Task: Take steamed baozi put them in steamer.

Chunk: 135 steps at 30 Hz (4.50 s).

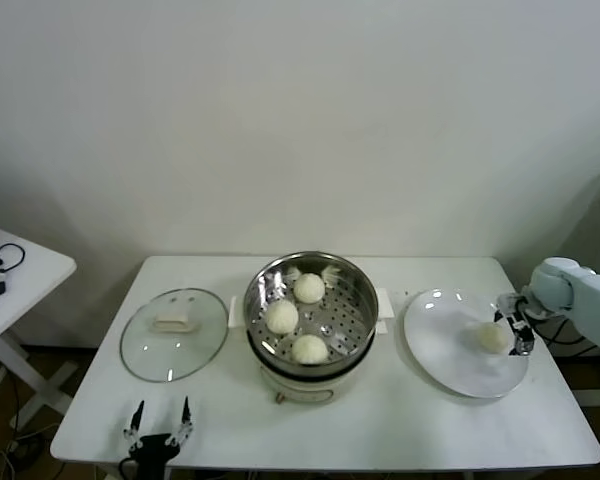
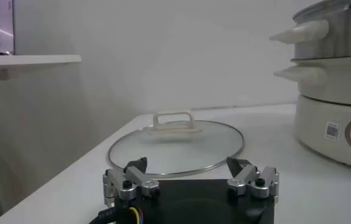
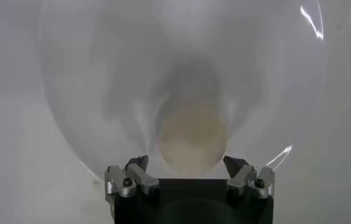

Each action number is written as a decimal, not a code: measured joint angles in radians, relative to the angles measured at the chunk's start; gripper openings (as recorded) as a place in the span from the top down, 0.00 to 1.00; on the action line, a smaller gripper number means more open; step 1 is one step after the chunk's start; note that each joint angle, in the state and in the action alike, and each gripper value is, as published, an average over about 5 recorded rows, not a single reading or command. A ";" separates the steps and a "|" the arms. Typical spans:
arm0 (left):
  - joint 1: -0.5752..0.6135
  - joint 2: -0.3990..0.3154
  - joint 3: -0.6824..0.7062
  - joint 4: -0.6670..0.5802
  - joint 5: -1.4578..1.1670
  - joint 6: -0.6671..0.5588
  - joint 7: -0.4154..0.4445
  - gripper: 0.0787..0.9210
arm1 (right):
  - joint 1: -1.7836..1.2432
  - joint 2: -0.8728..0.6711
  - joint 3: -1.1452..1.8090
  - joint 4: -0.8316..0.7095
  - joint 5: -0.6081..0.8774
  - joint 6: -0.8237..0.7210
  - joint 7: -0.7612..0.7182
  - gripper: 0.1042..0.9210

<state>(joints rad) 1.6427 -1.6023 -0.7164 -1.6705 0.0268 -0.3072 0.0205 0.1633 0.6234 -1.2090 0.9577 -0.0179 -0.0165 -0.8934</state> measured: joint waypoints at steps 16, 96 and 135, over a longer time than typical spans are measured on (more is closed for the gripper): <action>-0.005 -0.002 0.000 0.003 0.003 0.003 0.000 0.12 | -0.019 0.019 0.034 -0.005 0.010 -0.008 -0.008 0.35; 0.000 0.016 0.001 -0.020 -0.012 -0.009 -0.006 0.12 | 0.661 0.253 -0.393 0.631 0.671 -0.357 0.205 0.12; -0.033 0.063 0.002 -0.049 -0.020 0.003 0.000 0.12 | -1.286 0.056 1.457 0.893 0.625 0.065 0.892 0.12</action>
<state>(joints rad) 1.6093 -1.5394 -0.7144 -1.7200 0.0072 -0.3043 0.0209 -1.1223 0.6792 0.2476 1.8511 0.6074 0.0485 -0.0019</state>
